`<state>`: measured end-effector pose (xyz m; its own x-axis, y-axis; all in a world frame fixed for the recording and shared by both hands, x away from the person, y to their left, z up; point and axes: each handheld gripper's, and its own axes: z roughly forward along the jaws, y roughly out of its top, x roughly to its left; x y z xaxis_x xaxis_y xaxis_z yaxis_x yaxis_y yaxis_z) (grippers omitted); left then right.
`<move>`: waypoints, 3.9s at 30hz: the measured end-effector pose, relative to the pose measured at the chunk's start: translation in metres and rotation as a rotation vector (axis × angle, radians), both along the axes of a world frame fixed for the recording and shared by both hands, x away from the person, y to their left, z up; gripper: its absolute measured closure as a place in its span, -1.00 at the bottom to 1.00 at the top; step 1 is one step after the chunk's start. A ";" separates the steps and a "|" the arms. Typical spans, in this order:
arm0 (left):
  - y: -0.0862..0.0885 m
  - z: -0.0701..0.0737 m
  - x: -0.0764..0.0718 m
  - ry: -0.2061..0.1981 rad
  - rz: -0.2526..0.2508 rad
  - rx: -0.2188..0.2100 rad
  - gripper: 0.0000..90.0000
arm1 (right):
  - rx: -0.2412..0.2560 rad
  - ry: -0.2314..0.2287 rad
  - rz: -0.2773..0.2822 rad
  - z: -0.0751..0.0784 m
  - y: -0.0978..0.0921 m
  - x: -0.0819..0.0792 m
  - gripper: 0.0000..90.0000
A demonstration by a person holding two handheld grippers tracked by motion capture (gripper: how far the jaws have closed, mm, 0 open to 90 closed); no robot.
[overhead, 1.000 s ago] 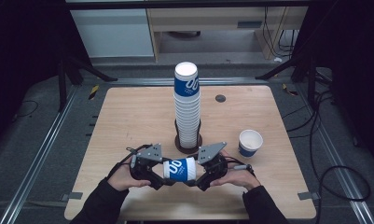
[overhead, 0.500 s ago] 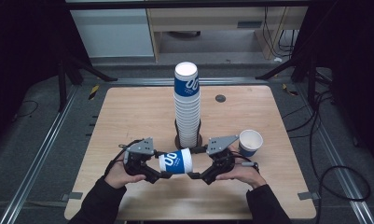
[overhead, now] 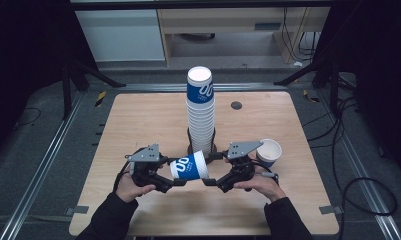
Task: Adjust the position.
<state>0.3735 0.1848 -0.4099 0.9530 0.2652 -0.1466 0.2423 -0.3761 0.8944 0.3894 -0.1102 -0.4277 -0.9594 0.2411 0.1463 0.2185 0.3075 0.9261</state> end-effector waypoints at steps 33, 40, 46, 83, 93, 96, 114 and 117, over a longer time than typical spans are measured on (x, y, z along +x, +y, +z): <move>-0.005 -0.003 -0.002 0.001 -0.023 0.043 -0.57 | 0.030 0.012 0.062 0.002 -0.001 -0.003 -0.67; -0.003 -0.004 0.000 -0.023 0.015 0.122 -0.64 | -0.039 -0.011 0.033 0.002 -0.002 -0.002 -0.67; -0.013 -0.011 -0.001 -0.040 0.004 0.224 -0.70 | -0.127 -0.006 0.024 -0.003 0.008 -0.003 -0.67; -0.007 -0.007 0.002 -0.042 0.071 0.096 -0.43 | 0.026 0.013 -0.039 0.006 0.001 0.000 -0.79; -0.021 -0.010 -0.006 -0.065 0.052 0.078 -0.43 | 0.085 0.057 0.000 0.005 0.007 -0.001 -0.79; -0.024 -0.011 -0.008 -0.075 0.046 0.084 -0.43 | 0.083 0.060 0.006 0.003 0.009 -0.001 -0.78; -0.032 -0.014 -0.013 -0.094 0.036 0.076 -0.45 | 0.108 0.090 0.048 -0.001 0.019 -0.003 -0.59; -0.032 -0.014 -0.013 -0.098 0.035 0.079 -0.45 | 0.106 0.085 0.050 -0.001 0.018 -0.003 -0.58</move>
